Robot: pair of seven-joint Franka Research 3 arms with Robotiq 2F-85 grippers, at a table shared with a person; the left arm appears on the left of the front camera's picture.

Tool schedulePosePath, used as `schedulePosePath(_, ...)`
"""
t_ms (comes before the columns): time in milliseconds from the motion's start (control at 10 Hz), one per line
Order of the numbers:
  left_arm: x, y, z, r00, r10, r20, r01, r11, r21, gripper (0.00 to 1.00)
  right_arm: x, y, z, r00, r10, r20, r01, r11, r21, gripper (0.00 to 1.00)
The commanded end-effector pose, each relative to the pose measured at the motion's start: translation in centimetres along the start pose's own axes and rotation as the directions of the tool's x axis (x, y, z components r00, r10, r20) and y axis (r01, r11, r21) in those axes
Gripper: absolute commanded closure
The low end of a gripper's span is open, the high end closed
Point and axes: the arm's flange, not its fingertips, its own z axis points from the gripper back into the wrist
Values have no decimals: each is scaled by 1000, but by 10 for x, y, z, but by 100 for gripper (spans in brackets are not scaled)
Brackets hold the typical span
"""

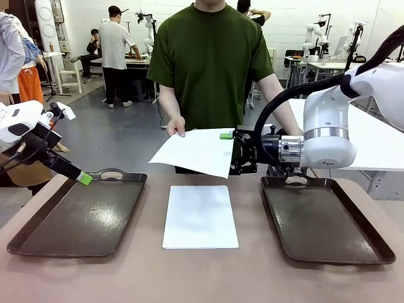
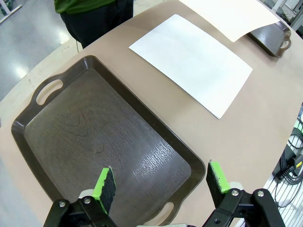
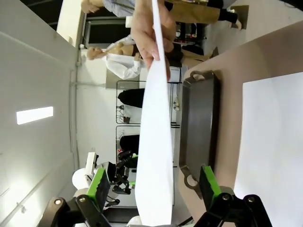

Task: Sort the A4 documents.
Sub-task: Receive the A4 Paper.

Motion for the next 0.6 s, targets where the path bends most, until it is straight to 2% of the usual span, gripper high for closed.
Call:
schedulePosePath(0, -2, 3, -1, 1000, -12, 17, 12, 1000, -4, 0, 4, 0, -9, 997, -47, 56, 46, 999, 20, 0)
schedulePosePath(100, -2, 3, -1, 1000, -12, 17, 12, 1000, -4, 0, 2, -4, -10, 995, -49, 82, 50, 999, 1, 16)
schedulePosePath(200, -2, 3, -1, 1000, -12, 17, 12, 1000, -4, 0, 1, -6, -9, 995, -56, 88, 57, 998, -8, 16)
schedulePosePath(300, -2, 3, -1, 1000, -12, 17, 12, 1000, -4, 0, -1, -7, -9, 994, -64, 91, 65, 998, -15, 32)
schedulePosePath(400, -2, 3, -1, 1000, -12, 17, 12, 1000, -4, 0, -2, -8, -8, 993, -72, 96, 74, 997, -20, 21)
schedulePosePath(500, -2, 3, -1, 1000, -12, 17, 12, 1000, -4, 0, -2, -7, -8, 992, -72, 100, 74, 997, -16, 49)
